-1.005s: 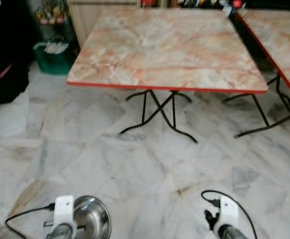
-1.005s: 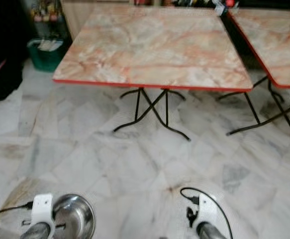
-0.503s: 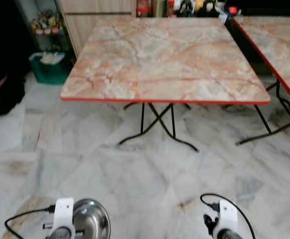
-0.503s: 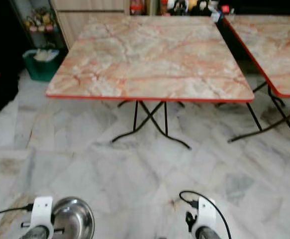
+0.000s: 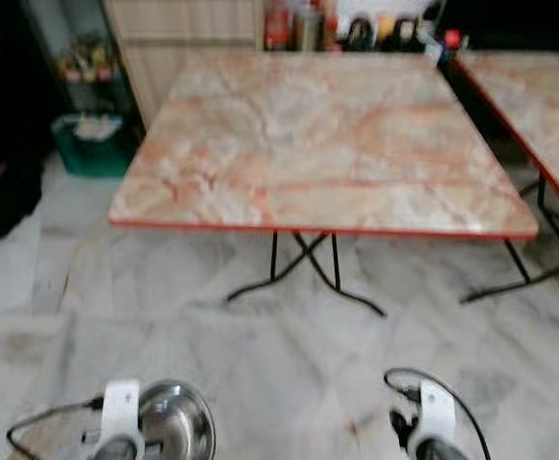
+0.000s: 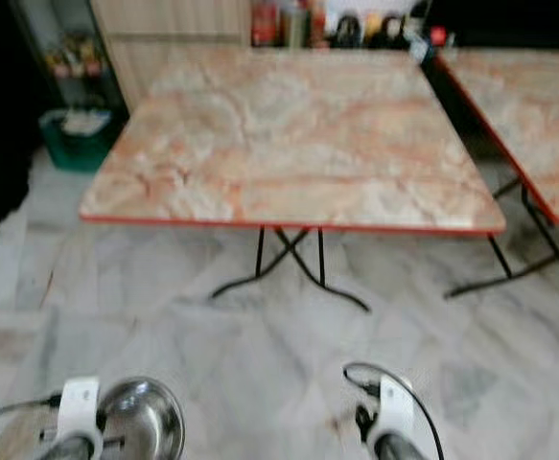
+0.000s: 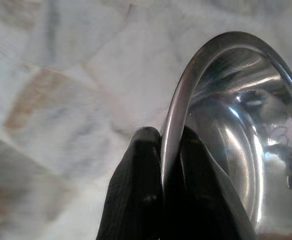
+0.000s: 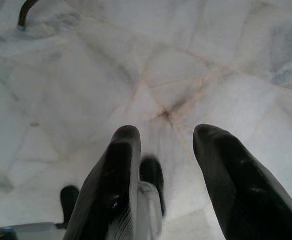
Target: Setting the table
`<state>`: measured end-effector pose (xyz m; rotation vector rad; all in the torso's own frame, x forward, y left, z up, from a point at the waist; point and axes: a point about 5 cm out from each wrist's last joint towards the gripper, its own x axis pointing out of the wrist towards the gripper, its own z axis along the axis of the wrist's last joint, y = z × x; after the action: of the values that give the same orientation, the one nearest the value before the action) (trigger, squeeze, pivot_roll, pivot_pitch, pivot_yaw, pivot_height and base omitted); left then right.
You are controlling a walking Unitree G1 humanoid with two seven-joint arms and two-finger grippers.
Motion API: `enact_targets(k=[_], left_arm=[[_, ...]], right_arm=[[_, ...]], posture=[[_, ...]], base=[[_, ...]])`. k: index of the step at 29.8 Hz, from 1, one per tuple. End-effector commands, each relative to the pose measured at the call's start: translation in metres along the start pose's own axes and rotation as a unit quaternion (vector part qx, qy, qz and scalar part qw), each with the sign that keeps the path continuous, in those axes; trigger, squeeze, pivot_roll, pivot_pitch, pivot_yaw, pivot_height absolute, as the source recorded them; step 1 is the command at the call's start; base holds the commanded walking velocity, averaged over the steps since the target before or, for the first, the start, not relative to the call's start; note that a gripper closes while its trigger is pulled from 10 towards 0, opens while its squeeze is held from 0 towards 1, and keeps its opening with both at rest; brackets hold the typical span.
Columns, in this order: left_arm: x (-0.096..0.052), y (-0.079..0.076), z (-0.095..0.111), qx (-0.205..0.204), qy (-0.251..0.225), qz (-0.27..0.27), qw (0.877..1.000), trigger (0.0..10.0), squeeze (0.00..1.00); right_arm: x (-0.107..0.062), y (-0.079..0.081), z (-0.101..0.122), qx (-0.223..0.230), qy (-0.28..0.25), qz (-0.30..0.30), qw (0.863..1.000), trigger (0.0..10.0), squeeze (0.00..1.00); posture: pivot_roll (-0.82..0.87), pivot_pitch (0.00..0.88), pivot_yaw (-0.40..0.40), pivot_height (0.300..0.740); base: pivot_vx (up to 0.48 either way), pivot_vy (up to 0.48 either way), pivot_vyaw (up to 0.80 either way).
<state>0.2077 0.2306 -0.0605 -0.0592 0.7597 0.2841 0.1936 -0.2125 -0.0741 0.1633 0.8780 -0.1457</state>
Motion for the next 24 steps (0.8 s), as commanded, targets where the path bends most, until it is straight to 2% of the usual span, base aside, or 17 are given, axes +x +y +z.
enact_targets(k=[1,6,14,24], left_arm=[[-0.0012,0.0023,-0.0061,-0.025,0.014,0.003,1.0,10.0,0.0],[-0.0004,0.0044,-0.004,-0.05,0.013,0.008,0.999,10.0,0.0],[-0.0001,-0.0008,-0.0007,-0.054,-0.002,0.0,0.999,10.0,0.0],[0.0002,0.0012,0.0013,-0.06,-0.005,-0.002,0.998,10.0,0.0]], right_arm=[[-0.0008,-0.0042,-0.0005,0.0,0.0,-0.007,1.0,10.0,0.0],[-0.0008,-0.0046,-0.0003,0.001,-0.001,-0.009,1.0,10.0,0.0],[-0.0011,-0.006,0.0002,0.001,-0.004,-0.011,1.0,10.0,0.0],[-0.0009,-0.0035,-0.0003,0.01,-0.009,-0.013,1.0,10.0,0.0]], posture=[[0.06,0.087,-0.011,0.74],[0.06,0.087,-0.013,0.74],[0.05,0.092,-0.02,0.74],[0.03,0.094,-0.006,0.74]], base=[[0.0,0.0,0.0],[0.0,0.0,0.0],[0.0,0.0,0.0],[0.0,0.0,0.0]])
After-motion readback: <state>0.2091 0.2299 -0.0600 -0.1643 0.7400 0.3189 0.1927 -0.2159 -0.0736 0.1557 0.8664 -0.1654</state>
